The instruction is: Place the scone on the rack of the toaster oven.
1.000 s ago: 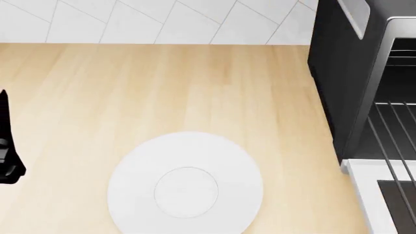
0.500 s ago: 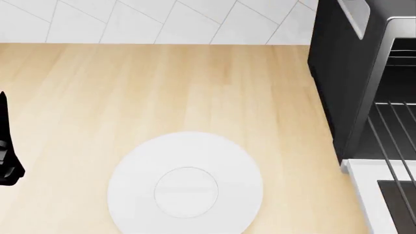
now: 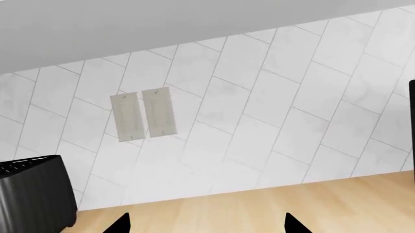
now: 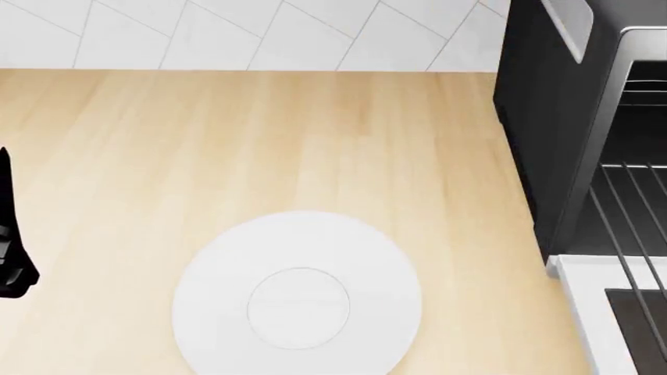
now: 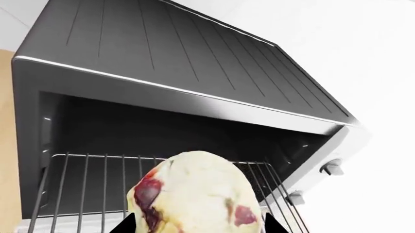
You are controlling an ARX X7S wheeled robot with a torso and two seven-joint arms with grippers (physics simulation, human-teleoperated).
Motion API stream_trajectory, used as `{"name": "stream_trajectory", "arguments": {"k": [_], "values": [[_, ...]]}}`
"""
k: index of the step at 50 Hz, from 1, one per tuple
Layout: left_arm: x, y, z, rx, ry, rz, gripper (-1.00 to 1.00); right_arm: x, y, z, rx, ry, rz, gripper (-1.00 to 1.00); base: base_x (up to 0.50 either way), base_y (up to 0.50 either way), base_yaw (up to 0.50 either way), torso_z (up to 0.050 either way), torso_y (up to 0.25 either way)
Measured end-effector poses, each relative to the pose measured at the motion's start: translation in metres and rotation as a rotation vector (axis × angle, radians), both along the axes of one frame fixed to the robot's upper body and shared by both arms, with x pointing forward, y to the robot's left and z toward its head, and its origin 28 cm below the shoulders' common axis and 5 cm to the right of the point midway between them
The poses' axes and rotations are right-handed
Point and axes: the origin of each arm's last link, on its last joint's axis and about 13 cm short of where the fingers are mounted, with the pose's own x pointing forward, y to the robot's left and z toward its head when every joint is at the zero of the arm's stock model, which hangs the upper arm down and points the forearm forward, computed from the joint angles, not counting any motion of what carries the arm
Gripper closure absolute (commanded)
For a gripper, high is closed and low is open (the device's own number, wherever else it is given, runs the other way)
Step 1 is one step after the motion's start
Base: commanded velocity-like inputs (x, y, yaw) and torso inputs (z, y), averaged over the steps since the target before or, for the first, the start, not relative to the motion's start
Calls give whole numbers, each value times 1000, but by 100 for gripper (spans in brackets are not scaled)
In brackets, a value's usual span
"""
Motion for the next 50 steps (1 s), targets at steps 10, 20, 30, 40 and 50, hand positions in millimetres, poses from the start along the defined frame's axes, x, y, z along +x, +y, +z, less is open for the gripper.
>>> {"name": "stream_trajectory", "arguments": {"k": [10,20,30,40,50], "values": [[0,0,0,-1,0,1,-100,1,-1,-3,7,-6,-4,-100,0,0,0,0,0],[-1,0,0,0,0,-2,-100,-7,0,0,-1,-41,1,-100,0,0,0,0,0],[0,-1,0,1,2,-6,-100,-30,10,15,-21,-146,53,-100,0,0,0,0,0],[0,-2,0,2,3,-10,-100,-57,29,24,-60,-257,132,-100,0,0,0,0,0],[0,-2,0,1,3,-11,-100,-90,51,21,-101,-367,206,-100,0,0,0,0,0]]}}
